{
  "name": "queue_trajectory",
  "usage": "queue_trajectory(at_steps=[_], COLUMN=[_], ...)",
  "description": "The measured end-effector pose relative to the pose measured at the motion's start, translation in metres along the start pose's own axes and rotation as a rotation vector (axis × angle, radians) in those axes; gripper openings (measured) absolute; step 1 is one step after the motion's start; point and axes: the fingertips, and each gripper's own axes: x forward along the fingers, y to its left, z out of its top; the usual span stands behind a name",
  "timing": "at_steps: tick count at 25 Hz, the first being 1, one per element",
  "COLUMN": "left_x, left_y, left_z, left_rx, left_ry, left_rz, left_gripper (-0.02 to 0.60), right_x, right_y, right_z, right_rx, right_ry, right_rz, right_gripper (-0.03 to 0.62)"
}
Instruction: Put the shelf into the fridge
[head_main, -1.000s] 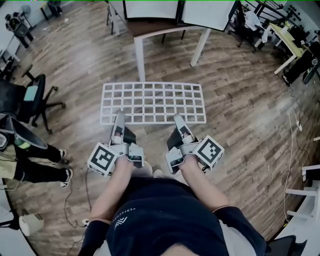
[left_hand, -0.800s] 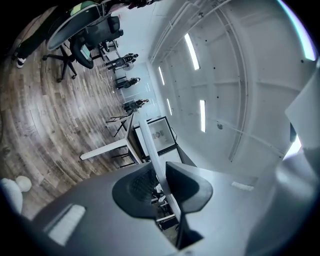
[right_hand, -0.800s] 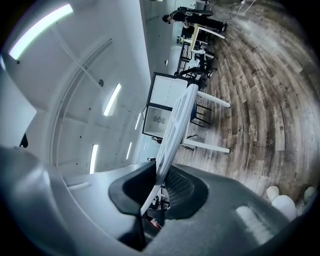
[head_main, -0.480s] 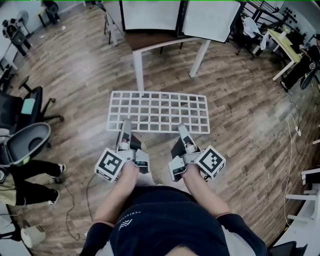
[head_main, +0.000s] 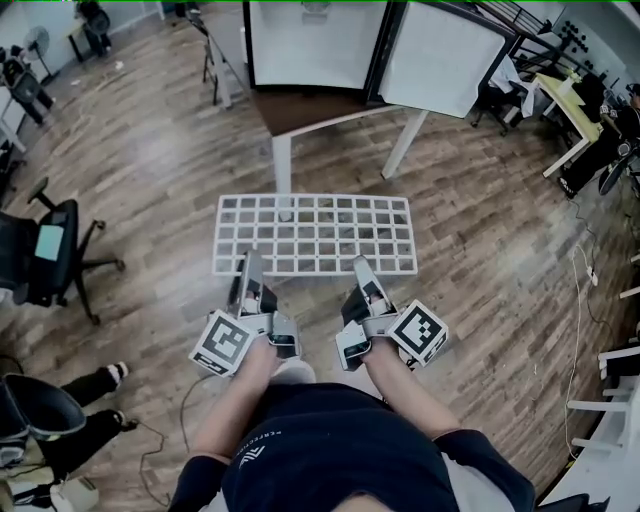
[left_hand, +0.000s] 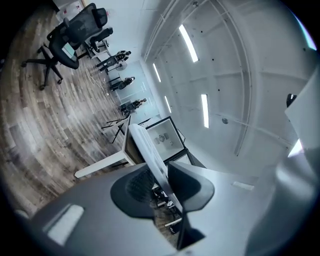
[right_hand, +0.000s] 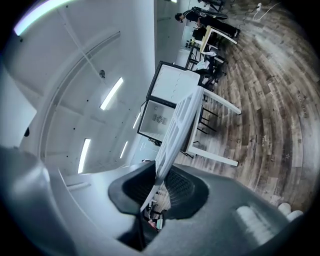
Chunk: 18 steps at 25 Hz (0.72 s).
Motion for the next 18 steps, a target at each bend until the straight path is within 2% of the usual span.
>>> queue_trajectory(at_steps=[2, 5, 11, 18], left_x=[0.015, 0.038, 0.075, 0.131], left_y=[0.006, 0.006, 0.015, 0.015], left_z=[0.013, 0.030, 0.054, 0.072], left_rx=[0.037, 0.036, 0.016, 0.051], left_ry=[-0.002, -0.004, 0.035, 0.084], left_rz=[-0.006, -0.060, -0.092, -0.072], left_gripper=[0.097, 0.110, 0.100, 0.098], right_x=[0.021, 0.049, 0.089, 0.138], right_y=[0.005, 0.011, 0.014, 0.023], right_z=[0.001, 0.000, 0.004, 0.030], right_rx=[-0.013, -0.013, -0.050, -0.099], right_ry=[-0.004, -0.009, -0.022, -0.020], right_rz=[0.007, 0.016, 0.010, 0.024], right_gripper=[0.060, 0.063, 0.064, 0.063])
